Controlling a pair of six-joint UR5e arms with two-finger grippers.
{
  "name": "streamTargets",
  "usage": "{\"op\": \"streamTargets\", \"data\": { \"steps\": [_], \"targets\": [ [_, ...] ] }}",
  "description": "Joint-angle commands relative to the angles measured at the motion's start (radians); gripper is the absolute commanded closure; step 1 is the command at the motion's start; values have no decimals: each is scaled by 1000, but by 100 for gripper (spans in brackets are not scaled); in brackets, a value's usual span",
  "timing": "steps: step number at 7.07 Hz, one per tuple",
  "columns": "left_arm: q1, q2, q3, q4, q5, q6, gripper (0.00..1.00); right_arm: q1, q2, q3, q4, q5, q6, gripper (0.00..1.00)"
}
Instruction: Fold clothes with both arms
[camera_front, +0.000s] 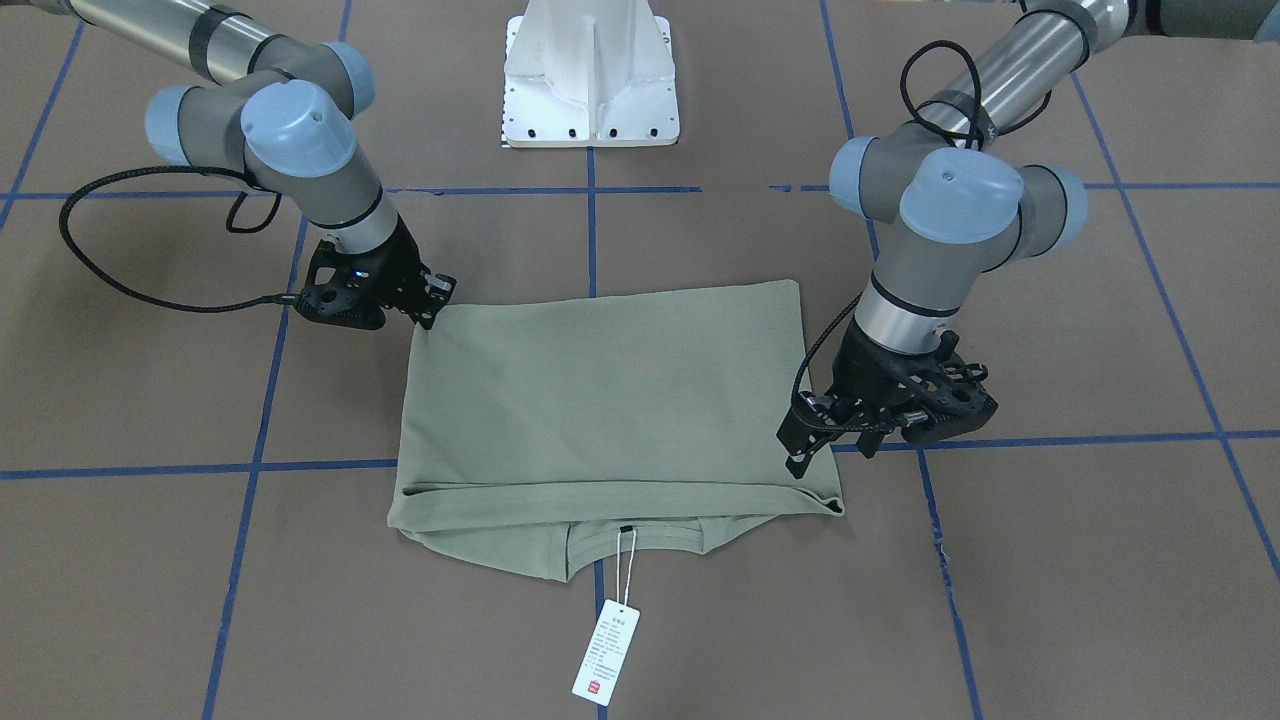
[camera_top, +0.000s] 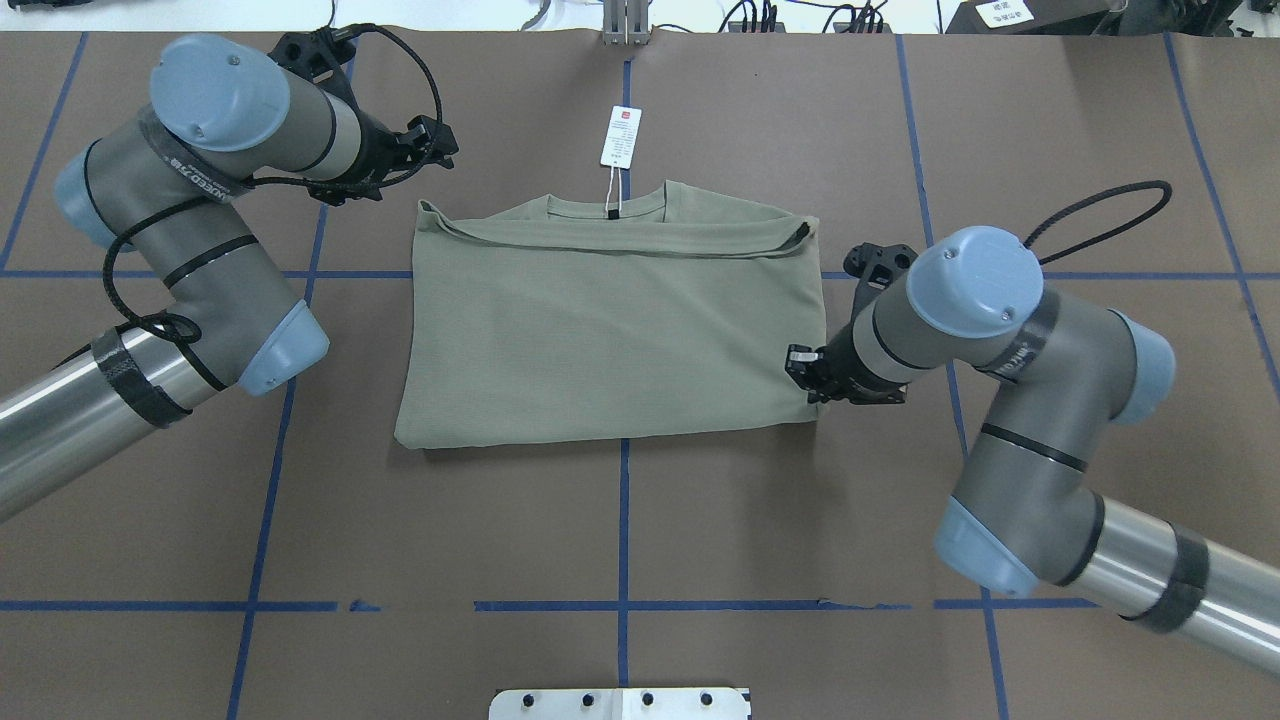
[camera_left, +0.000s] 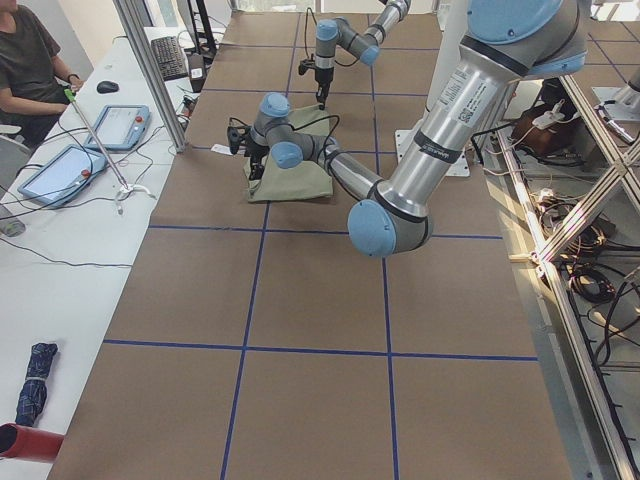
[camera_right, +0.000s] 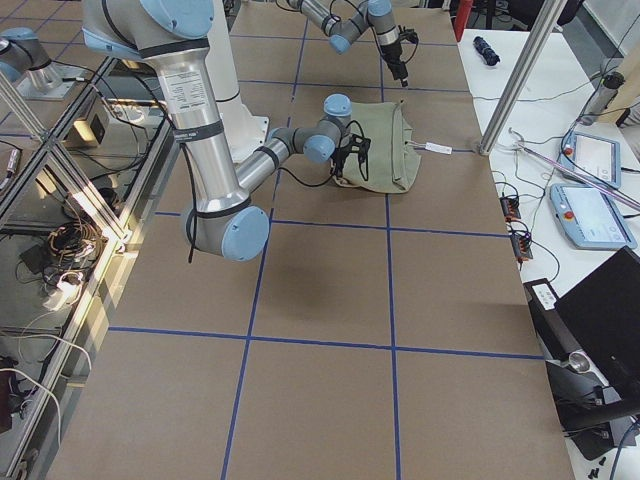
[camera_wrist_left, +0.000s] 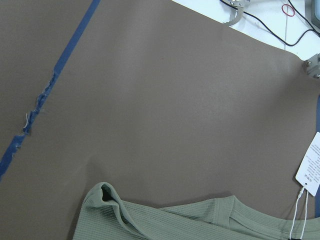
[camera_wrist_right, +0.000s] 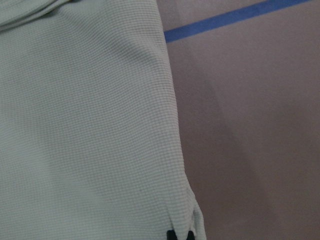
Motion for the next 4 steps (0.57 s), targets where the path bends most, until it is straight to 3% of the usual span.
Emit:
{"op": "streamTargets", "data": {
  "steps": [1,2,4],
  "targets": [
    [8,0,-1,-1,3,1,0,-79,-248,204,-5,2,7,100],
    [9,0,-1,-1,3,1,0,-125,-355,286,-3,34,7,100],
    [11,0,-1,-3,5,3,0,-238,-499,407,0,217,9,100]
  ]
}}
